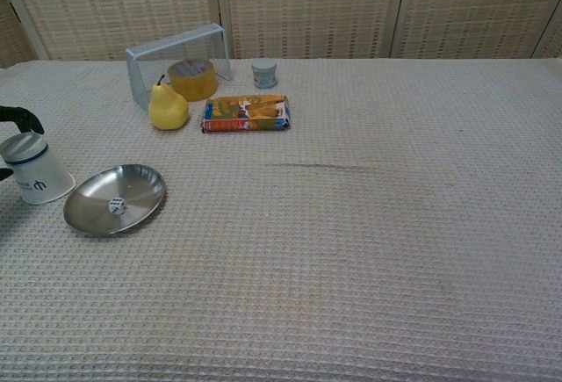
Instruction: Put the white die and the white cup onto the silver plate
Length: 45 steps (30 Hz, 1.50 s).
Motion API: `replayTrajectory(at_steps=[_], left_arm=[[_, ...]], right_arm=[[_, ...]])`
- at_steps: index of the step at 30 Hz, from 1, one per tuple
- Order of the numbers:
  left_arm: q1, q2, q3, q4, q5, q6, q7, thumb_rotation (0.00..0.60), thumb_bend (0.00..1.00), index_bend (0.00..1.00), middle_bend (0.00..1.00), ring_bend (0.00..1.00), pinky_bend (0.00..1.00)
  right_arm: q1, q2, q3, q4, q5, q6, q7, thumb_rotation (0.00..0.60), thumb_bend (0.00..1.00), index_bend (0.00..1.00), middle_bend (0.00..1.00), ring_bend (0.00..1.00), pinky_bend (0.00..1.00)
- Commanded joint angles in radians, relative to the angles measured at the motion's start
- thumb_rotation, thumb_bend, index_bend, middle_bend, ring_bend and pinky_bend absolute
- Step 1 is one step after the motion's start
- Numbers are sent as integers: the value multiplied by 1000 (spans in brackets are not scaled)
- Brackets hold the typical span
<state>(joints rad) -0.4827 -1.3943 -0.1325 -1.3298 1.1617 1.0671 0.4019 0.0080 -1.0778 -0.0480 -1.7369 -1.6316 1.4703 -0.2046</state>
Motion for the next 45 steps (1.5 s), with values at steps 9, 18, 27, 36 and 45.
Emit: replayTrajectory(at_steps=[9,18,27,36,45], left_arm=[[-8,-10,3,17,-2,-2,-7,600,339,317,318,754,952],[-6,-18,7,29,35,22,-52,600,347,394,512,754,952],[1,-14,4,28,58,44,-98,600,385,439,613,755,952],[12,77,13,-123,128,58,-212,600,400,484,678,756,953],[-9,123,32,-244,180,29,-221,600,414,477,685,785,977]], right_arm=[[1,1,0,-2,4,-1,-2,600,135,0,0,0,0],[4,-2,-1,0,7,-9,-6,600,135,0,0,0,0],[4,-4,-2,0,5,-8,-8,600,135,0,0,0,0],[8,0,-7,1,-1,-16,1,600,135,0,0,0,0],[5,9,-18,0,-26,-3,18,600,135,0,0,0,0]])
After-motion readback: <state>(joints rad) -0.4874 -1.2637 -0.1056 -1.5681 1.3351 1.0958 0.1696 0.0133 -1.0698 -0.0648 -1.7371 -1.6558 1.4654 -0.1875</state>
